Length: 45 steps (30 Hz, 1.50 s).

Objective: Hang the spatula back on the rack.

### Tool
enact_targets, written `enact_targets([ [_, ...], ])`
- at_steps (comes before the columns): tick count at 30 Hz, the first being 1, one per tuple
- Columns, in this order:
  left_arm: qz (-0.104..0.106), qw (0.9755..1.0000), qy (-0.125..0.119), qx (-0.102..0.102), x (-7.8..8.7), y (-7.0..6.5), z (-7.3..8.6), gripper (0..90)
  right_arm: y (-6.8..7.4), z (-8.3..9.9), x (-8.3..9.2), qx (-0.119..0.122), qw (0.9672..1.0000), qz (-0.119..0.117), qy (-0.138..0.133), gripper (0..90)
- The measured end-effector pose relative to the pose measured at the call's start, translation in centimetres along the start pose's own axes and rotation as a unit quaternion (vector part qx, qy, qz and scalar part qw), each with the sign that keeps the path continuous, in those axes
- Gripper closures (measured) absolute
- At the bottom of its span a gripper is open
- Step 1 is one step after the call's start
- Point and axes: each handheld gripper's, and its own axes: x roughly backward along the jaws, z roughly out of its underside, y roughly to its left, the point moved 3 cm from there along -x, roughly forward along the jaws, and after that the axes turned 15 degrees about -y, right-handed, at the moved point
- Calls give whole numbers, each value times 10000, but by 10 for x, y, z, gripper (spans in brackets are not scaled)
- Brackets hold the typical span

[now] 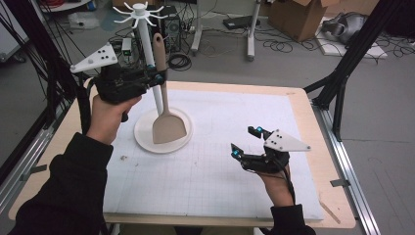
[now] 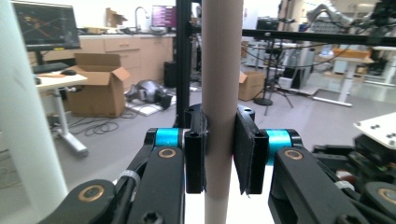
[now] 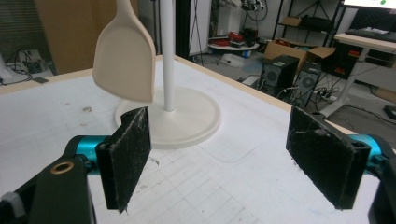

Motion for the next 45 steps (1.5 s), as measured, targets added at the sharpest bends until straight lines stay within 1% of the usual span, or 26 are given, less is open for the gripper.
enact_targets([
  [1,-49,10000,-11,15,-1,1,-1,754,-1,0,1,7,10000,-1,-2,213],
  [3,-79,10000,-6,-10,-3,3,-3,753,-2,0,4,29,10000,17,12,213],
  [4,-99,9999,-16,11,-4,4,-4,753,-2,0,5,61,10000,19,-1,213],
  [7,-156,9999,14,44,-7,8,-5,753,-3,0,6,40,10000,24,-11,213],
  [9,-195,9998,52,42,-8,11,-5,753,-2,0,6,20,10000,15,-9,213],
  [11,-244,9997,57,48,-9,14,-4,753,-2,-1,6,55,10000,-15,-31,213],
  [12,-264,9996,44,59,-9,14,-4,753,-1,-1,6,22,10000,-20,-27,213],
  [14,-304,9995,51,72,-10,17,-4,753,-1,-1,5,82,10000,-40,-40,213],
  [18,-404,9991,113,75,-11,22,-2,753,1,1,5,23,10000,-49,8,213],
  [22,-487,9987,115,113,-12,25,-1,753,3,0,5,134,9998,-117,-22,213],
  [23,-507,9986,114,115,-13,27,-1,753,4,1,4,111,9998,-135,-14,213],
  [25,-592,9981,126,126,-13,30,0,753,4,1,4,132,9998,-142,0,213],
  [26,-630,9978,129,135,-13,32,1,753,4,1,4,89,9998,-151,26,213],
  [27,-666,9976,150,143,-13,33,2,753,4,2,3,121,9998,-164,20,213],
  [31,-647,9977,168,58,-11,32,3,751,5,3,2,111,9998,-180,56,213],
  [34,-626,9980,97,44,-7,31,5,744,3,5,2,90,9998,-151,60,213],
  [35,-624,9980,118,24,-5,30,7,735,3,5,2,53,9998,-157,67,213],
  [37,-638,9977,211,-19,1,27,11,639,3,6,3,-10,9999,-150,62,213],
  [38,-663,9976,203,-68,6,26,14,599,2,7,4,-24,9999,-134,52,213],
  [40,-680,9976,128,-63,16,25,20,548,1,8,5,-29,9999,-102,64,213],
  [42,-691,9976,58,-47,26,24,27,465,-1,10,5,-80,9999,-82,69,213],
  [44,-727,9972,19,-168,37,22,35,425,-2,12,6,-78,9999,-56,86,213],
  [45,-708,9974,-21,-154,42,22,39,401,-2,13,6,-96,9999,-46,116,213],
])
